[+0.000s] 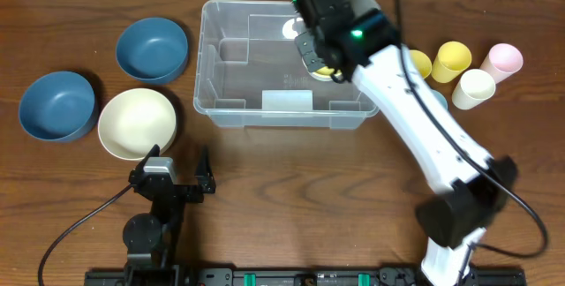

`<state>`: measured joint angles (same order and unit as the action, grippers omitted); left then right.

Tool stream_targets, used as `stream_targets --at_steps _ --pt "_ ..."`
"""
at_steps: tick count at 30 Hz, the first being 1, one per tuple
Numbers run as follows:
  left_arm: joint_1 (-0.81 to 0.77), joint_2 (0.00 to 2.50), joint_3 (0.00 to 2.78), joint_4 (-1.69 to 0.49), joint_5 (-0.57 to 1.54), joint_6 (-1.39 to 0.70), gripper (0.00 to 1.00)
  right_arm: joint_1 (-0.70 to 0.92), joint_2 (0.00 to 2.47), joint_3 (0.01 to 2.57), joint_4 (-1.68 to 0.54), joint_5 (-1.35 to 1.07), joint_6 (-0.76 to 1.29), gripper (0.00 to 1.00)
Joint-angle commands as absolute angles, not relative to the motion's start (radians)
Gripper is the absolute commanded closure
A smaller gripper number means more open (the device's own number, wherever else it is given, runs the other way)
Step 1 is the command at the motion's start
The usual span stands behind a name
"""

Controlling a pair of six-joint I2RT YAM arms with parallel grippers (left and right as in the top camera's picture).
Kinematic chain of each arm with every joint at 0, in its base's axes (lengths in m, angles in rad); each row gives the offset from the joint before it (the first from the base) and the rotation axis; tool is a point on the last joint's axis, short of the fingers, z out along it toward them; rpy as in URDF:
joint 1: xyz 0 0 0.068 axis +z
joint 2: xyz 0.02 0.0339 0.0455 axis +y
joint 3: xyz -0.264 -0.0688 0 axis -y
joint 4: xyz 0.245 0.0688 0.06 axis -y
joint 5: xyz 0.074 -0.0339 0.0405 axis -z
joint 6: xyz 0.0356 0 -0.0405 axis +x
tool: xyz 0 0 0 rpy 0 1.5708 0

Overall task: Pack container
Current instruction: 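Carry the light-grey bowl into the container and stack it on the yellow bowl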

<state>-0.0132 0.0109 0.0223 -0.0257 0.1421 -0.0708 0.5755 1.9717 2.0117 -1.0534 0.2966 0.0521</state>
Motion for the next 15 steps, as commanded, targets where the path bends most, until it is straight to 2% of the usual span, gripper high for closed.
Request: stream_targets --at_steps 1,15 --pt "-0.008 0.005 0.004 -0.059 0.149 -0.057 0.02 0.579 2.034 2.037 -1.019 0.329 -0.025 0.99" --pt "-0.008 0.005 0.004 -0.059 0.149 -0.057 0.02 0.550 2.223 2.037 -0.900 0.279 -0.035 0.99"
